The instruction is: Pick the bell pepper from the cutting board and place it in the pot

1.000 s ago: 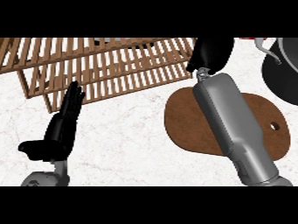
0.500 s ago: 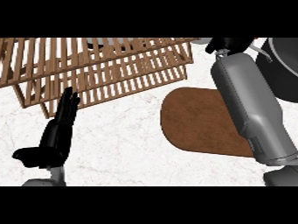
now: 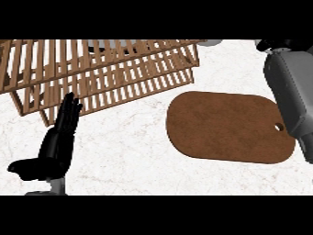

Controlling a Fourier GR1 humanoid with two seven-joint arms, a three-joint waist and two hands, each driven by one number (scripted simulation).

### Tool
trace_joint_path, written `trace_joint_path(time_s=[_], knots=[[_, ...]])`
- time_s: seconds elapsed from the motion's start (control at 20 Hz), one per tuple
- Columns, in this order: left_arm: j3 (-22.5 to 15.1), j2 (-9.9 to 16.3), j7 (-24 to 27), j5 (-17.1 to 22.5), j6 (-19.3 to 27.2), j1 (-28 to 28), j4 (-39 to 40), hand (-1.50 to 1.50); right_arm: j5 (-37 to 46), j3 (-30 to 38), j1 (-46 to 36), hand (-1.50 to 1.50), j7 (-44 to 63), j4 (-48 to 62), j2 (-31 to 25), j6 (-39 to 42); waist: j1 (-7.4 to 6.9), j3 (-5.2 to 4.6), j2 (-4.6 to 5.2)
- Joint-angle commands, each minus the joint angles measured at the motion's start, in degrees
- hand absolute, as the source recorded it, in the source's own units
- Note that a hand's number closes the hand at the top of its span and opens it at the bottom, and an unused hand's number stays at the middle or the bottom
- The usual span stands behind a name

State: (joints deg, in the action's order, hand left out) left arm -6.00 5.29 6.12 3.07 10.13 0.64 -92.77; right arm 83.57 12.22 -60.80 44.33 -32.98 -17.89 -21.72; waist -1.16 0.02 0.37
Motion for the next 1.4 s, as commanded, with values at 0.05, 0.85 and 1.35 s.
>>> trace_joint_path(time_s=[0.05, 0.85, 1.35], knots=[[0.3, -0.5, 1.7, -0.7, -0.4, -2.2, 3.6, 0.0, -3.0, 3.9, 0.5, 1.5, -5.6, 5.5, -6.9, -3.4, 0.03, 0.01, 0.27], [-0.3, -2.1, 2.5, -1.1, -0.5, -1.8, 3.7, 0.0, -16.6, 14.9, 7.4, 1.5, -20.0, 20.0, -13.4, -2.2, -1.14, 0.12, 0.71], [0.6, -1.5, 1.6, -1.4, -0.3, -2.9, 3.8, 0.0, -26.8, 23.4, 11.4, -1.5, -32.5, 18.5, -12.3, -6.2, -0.89, 0.25, 0.69]])
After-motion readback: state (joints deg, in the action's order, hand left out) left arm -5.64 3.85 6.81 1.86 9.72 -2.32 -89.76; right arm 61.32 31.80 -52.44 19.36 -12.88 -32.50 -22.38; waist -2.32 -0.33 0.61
